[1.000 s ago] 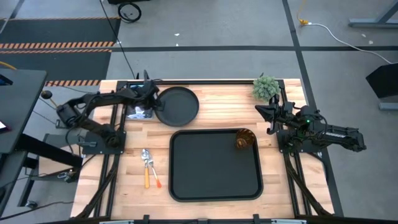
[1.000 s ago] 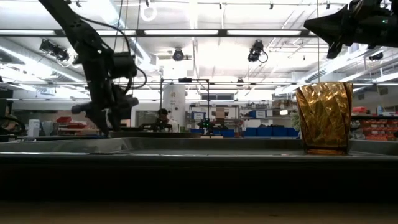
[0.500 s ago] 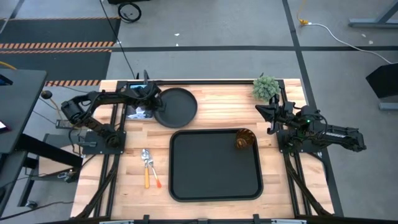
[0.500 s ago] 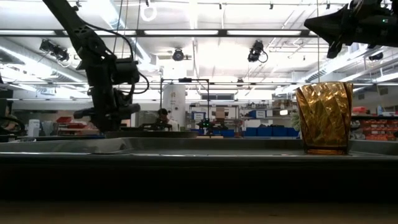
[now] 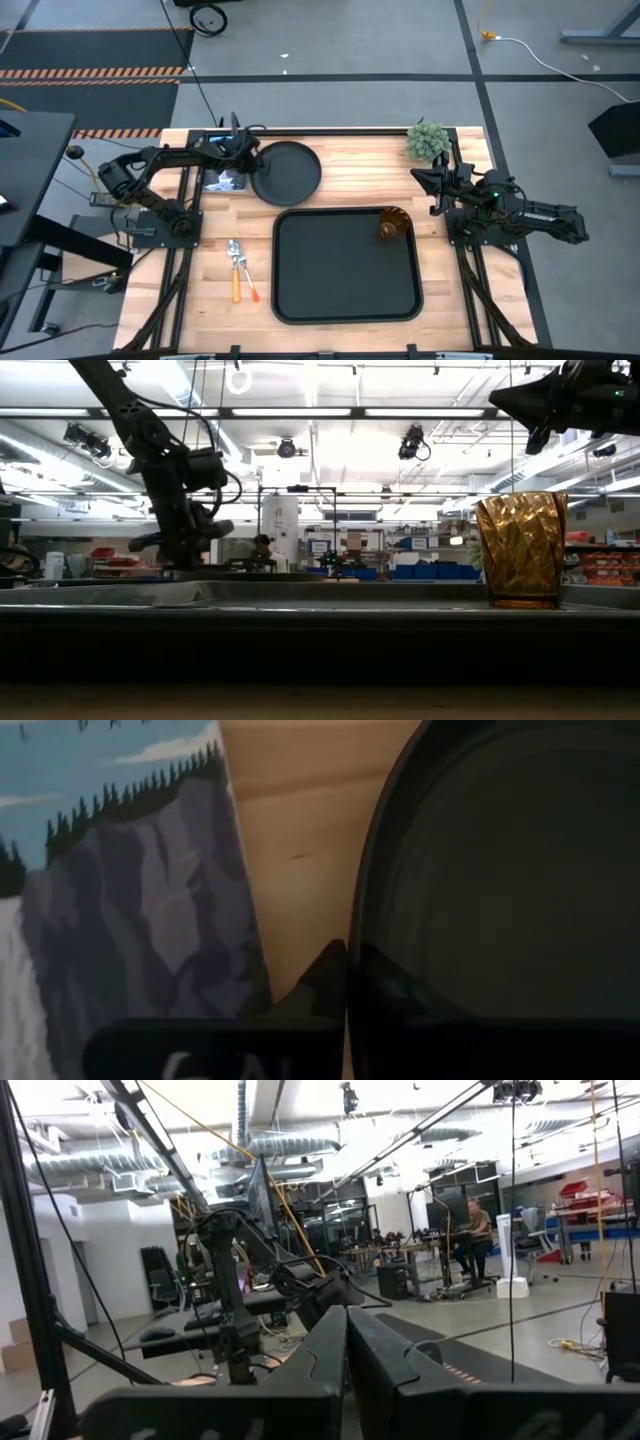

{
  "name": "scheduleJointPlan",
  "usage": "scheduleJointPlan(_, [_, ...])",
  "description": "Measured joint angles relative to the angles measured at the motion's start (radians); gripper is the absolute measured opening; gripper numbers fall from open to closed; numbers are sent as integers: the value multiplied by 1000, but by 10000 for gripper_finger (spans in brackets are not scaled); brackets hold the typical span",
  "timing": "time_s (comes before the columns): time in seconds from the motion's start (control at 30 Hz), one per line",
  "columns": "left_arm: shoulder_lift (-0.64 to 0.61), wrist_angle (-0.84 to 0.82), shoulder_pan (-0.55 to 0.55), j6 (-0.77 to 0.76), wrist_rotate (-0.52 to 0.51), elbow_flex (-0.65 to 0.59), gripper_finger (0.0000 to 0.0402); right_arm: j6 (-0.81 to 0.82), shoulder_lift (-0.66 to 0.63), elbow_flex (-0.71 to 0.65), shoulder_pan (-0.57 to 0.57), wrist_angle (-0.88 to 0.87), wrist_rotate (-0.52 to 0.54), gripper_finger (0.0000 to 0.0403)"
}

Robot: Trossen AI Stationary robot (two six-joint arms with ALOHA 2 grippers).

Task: Pick and place plate/cup/fork/spoon on tray
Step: Put the plate on the serving tray

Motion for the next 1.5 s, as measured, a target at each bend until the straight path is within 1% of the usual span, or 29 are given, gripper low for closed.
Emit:
scheduleJointPlan(0.1, [0, 26, 0, 5, 2, 0, 15, 5, 0, 0, 0, 0, 0, 18])
scheduleJointPlan(0.3, [0, 22, 3, 40, 5, 24, 14, 5, 0, 0, 0, 0, 0, 18])
scheduleJointPlan(0.73, [0, -28, 8, 135, 2, 121, 14, 19, 0, 0, 0, 0, 1, 18])
scheduleJointPlan(1.13, [-1, -25, 5, 155, 6, 125, 14, 36, 0, 0, 0, -1, 1, 18])
scheduleJointPlan(1.33, [-46, -25, 28, 167, 68, 126, 14, 46, 0, 0, 0, -1, 1, 18])
scheduleJointPlan(1.5, [-96, -24, 56, 179, 144, 126, 14, 51, 0, 0, 0, -4, 1, 18])
